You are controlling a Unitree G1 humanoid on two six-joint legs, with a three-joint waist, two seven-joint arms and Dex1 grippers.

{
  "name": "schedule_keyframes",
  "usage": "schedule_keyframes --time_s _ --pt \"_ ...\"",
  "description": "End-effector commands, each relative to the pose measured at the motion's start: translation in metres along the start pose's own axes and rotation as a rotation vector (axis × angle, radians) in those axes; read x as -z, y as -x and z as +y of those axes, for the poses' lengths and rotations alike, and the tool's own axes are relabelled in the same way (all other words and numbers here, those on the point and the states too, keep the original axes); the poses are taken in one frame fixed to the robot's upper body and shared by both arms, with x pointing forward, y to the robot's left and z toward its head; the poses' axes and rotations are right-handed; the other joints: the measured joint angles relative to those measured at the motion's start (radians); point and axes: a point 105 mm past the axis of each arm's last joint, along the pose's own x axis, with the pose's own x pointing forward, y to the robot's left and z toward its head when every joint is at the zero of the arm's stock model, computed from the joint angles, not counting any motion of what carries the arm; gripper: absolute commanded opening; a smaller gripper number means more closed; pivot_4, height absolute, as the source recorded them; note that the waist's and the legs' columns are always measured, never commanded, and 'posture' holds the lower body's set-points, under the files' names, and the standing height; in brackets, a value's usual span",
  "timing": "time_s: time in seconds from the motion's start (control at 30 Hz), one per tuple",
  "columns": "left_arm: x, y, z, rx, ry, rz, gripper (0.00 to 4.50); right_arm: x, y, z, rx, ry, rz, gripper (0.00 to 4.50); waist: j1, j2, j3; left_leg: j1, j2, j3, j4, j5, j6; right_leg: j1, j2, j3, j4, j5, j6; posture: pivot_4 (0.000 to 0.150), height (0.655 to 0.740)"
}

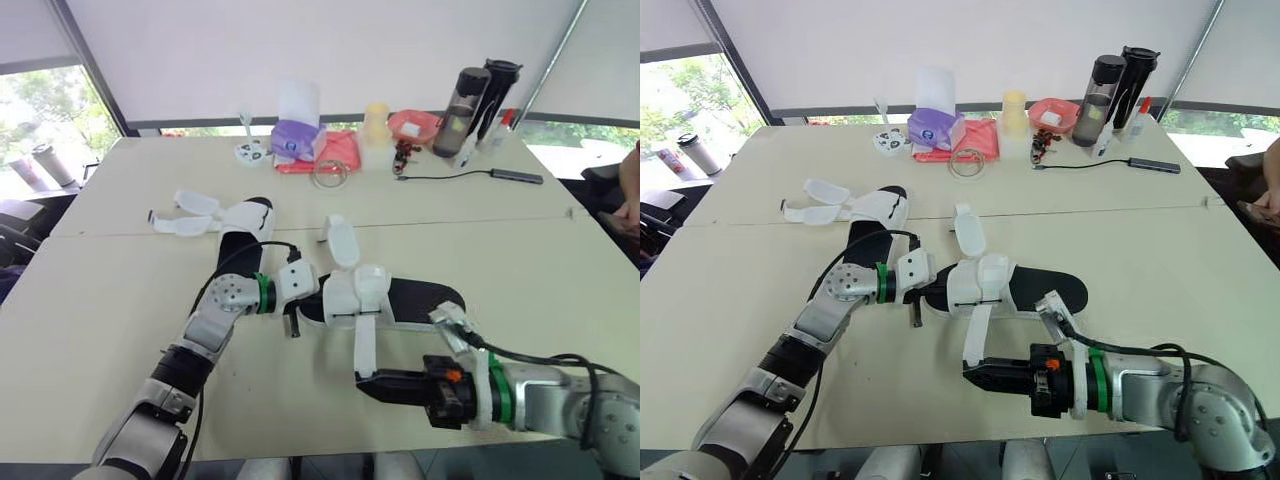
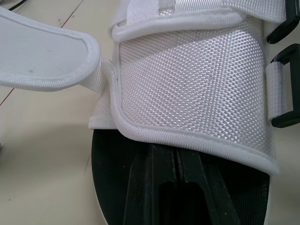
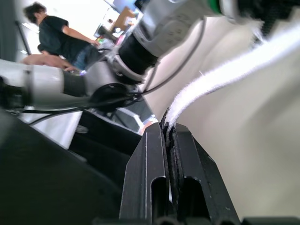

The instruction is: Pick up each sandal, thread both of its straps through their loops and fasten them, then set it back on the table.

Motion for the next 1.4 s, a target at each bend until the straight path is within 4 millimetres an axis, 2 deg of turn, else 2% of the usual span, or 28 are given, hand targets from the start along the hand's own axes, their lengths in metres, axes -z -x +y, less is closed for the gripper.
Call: schedule_keyframes --time_s 0.03,0.3,0.4,0.63,0.8,1.07,1.33,1.4 --pt "0.023 -0.004 -0.016 0.061 0.043 0.078 0.0 0.001 -0.003 0.033 -0.112 0.043 0.037 0.05 0.001 0.0 0.0 0.0 0.0 0.0 0.0 0.0 0.0 0.0 0.0 0.0 0.0 0.001 -0.001 0.15 0.74" --pt "0.022 -0.007 -0.017 0.061 0.041 0.07 0.0 0.033 -0.006 0.046 -0.118 -0.032 0.139 0.05 0.003 0.0 0.0 0.0 0.0 0.0 0.0 0.0 0.001 0.0 0.0 0.0 -0.001 0.0 -0.001 0.15 0.74" --pt "0.023 -0.007 -0.017 0.064 0.04 0.069 0.0 0.036 -0.006 0.043 -0.105 -0.04 0.134 0.05 -0.001 0.0 0.0 0.0 0.0 0.0 0.0 0.0 0.001 0.0 0.0 0.0 -0.001 0.0 -0.001 0.15 0.74" --pt "0.022 -0.009 -0.016 0.066 0.039 0.066 0.0 -0.015 -0.008 0.019 -0.054 -0.035 -0.098 0.05 -0.002 -0.001 -0.001 0.0 0.0 0.001 0.001 0.0 0.001 0.001 0.0 0.0 -0.001 -0.003 -0.001 0.15 0.74" --pt "0.023 -0.006 -0.024 0.105 0.065 0.062 0.0 -0.028 -0.004 0.012 -0.033 -0.068 -0.177 0.05 -0.002 -0.001 -0.001 0.0 0.0 0.0 0.001 -0.001 0.001 0.0 0.0 0.0 -0.001 -0.001 -0.004 0.15 0.74" --pt "0.029 0.0 -0.042 0.191 0.116 0.093 0.0 -0.062 0.004 0.001 -0.015 -0.142 -0.366 0.05 -0.003 0.0 -0.001 0.0 0.001 0.001 0.0 -0.001 0.002 0.0 0.0 0.0 -0.001 -0.001 -0.004 0.15 0.74" --pt "0.033 0.0 -0.047 0.197 0.124 0.108 0.0 -0.075 -0.003 -0.011 0.012 -0.173 -0.42 0.05 -0.004 0.001 -0.002 0.0 0.0 0.001 0.0 -0.001 0.002 0.0 0.0 0.0 -0.001 -0.001 -0.004 0.15 0.74" --pt "0.033 0.0 -0.046 0.188 0.123 0.107 0.0 -0.078 -0.003 -0.017 0.038 -0.188 -0.432 0.68 -0.004 0.002 -0.003 0.0 0.0 0.0 0.0 -0.001 0.002 0.0 0.0 0.0 -0.001 -0.001 -0.004 0.15 0.74"
